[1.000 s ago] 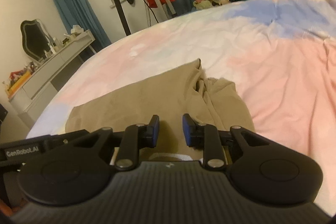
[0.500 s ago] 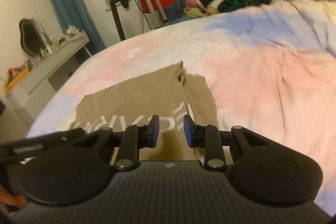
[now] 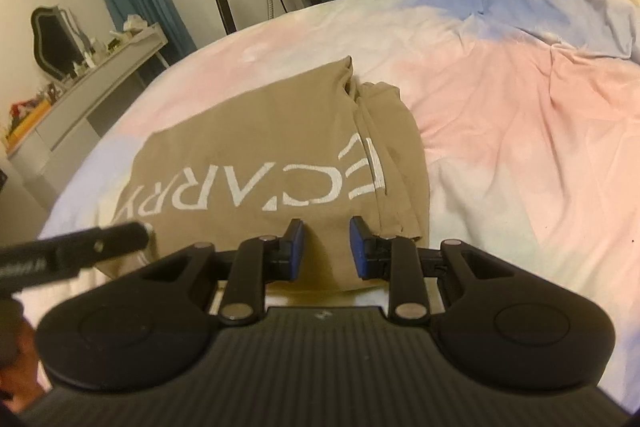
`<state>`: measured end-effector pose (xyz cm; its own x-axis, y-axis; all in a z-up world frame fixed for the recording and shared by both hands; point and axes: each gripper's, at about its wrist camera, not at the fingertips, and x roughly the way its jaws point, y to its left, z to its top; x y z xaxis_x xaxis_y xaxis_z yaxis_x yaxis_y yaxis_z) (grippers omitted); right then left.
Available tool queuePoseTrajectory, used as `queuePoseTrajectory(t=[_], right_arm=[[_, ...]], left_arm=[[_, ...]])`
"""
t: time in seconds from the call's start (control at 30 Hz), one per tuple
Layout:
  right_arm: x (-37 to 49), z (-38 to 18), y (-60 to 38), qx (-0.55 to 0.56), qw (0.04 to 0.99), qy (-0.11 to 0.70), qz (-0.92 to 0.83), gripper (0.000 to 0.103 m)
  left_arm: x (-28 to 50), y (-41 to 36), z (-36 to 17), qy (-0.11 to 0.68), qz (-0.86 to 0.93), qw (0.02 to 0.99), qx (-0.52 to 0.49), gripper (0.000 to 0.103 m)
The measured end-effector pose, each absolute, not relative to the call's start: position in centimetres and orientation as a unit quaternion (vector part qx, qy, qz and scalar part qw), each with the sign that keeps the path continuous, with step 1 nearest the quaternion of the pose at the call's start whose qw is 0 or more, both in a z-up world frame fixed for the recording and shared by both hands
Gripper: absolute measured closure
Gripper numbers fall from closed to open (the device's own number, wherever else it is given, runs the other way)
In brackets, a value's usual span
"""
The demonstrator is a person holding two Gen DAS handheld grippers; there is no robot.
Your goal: Fold clothes
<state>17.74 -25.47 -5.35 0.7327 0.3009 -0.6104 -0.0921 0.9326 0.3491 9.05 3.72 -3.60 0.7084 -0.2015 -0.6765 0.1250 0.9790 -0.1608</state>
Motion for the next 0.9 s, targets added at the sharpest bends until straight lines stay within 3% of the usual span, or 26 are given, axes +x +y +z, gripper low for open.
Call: queuePoseTrajectory(t=[0.23,0.43,0.6,0.9], right_arm=[[17.8,-5.2,-26.1,0.165,0.915,0.352,0.109,0.075],[17.9,-5.2,-26.5,0.178,0.913,0.352,0.102,0.076],[17.7,-5.1,-26.5,0.178,0.915,0.349,0.099,0.077],[17.2,-3.7,-27.4,0.232,0.907,0.334,0.108,0.069]], left_arm=[[5.7,5.4,-2.2,0.384,-0.154,0.902,-0.125,0.017],[8.3,7.0,-6.9,0.454,-0.117,0.850,-0.240,0.019],[11.9,9.8,-10.0,0.444,-0.072,0.812,-0.371,0.030],[10.8,10.3,-10.4,0.419,-0.071,0.804,-0.415,0.065]])
